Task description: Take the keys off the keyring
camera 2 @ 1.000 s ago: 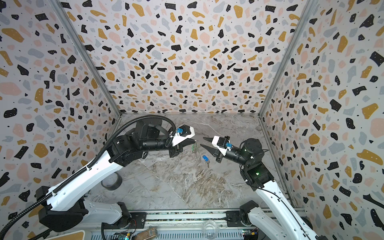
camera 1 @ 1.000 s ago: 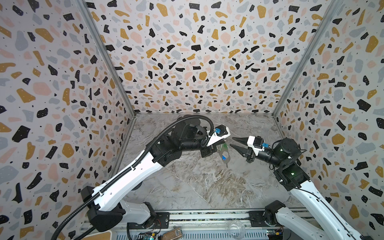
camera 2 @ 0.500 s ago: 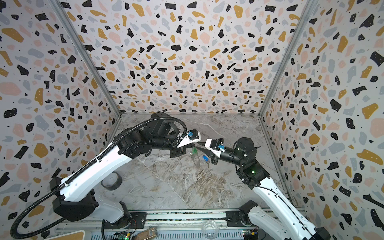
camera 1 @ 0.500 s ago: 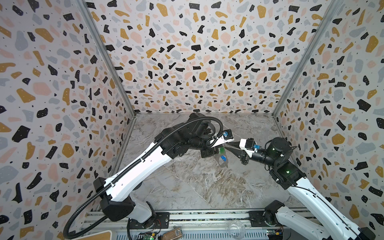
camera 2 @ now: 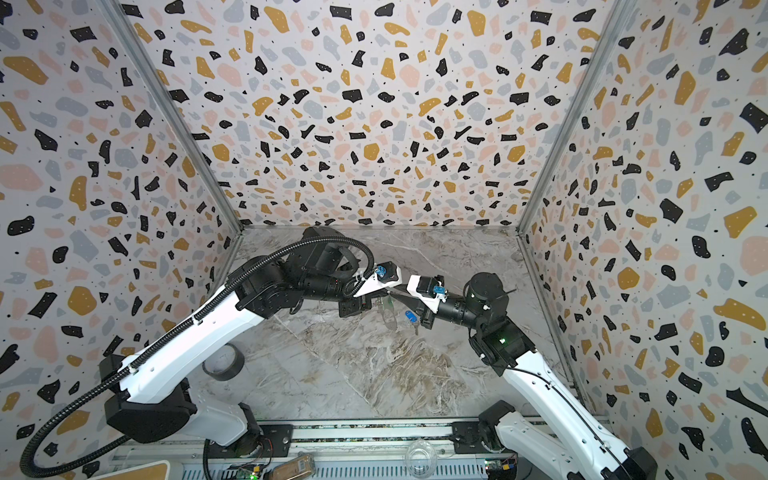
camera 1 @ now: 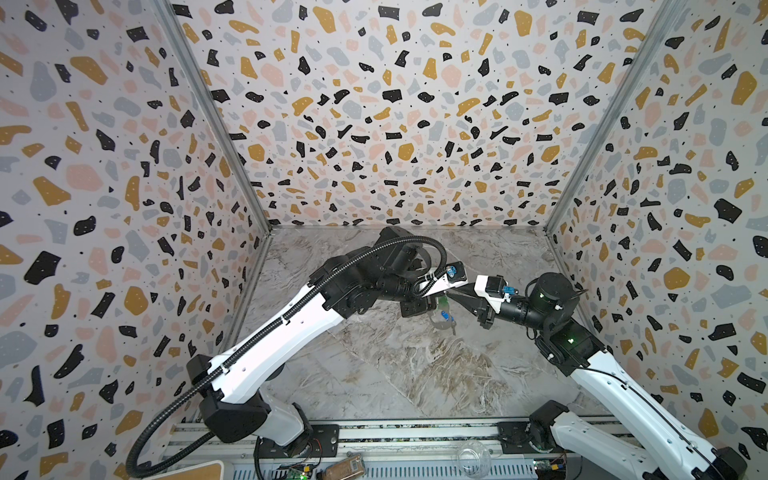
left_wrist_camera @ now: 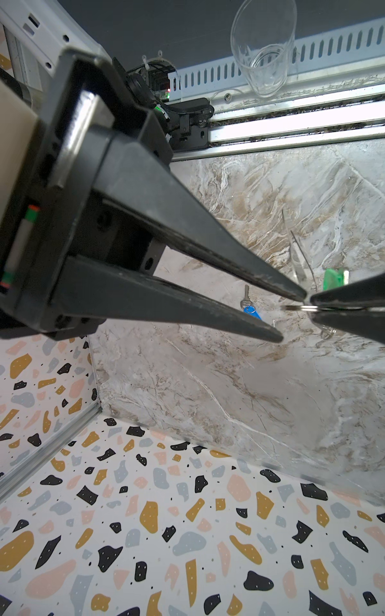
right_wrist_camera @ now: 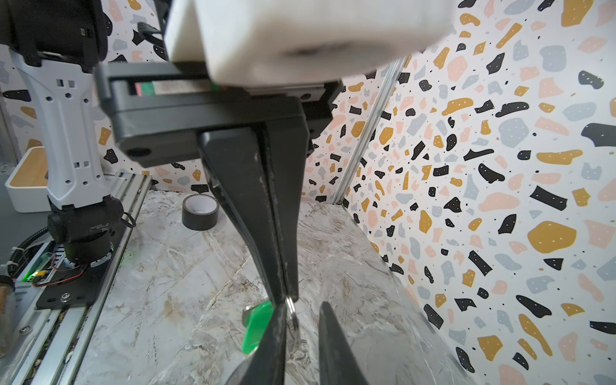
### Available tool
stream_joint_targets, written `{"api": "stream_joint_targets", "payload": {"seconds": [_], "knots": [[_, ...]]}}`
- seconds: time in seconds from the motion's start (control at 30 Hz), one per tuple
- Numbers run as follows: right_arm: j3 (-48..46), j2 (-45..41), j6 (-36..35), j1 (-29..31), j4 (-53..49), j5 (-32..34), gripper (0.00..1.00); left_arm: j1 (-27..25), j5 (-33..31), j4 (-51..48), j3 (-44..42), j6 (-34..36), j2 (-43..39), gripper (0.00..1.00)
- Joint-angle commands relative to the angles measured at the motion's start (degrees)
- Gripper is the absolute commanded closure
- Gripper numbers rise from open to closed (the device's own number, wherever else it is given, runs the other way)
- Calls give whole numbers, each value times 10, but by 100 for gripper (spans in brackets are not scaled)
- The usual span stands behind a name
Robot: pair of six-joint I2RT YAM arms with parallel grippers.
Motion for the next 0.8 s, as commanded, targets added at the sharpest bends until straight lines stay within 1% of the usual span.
{"api": "stream_joint_targets", "payload": {"seconds": [0.0,0.13,0.33,0.43,0.5,0.7,0.77], "knots": [[6,-1,13,3,8,-7,83,-4,3,19,15,5,-14,100],[6,3,19,2,9,-12,87,-4,9,26,11,5,-18,100],[6,6,21,3,6,-17,88,-4,11,33,1,5,-24,100],[5,4,21,2,10,-20,96,-4,11,32,0,5,-23,100],[5,3,21,2,13,-22,99,-3,12,30,-1,6,-22,100],[1,-3,30,2,31,-24,99,-4,13,26,-1,9,-19,100],[0,-3,34,2,36,-21,92,-3,17,24,1,10,-18,100]]}}
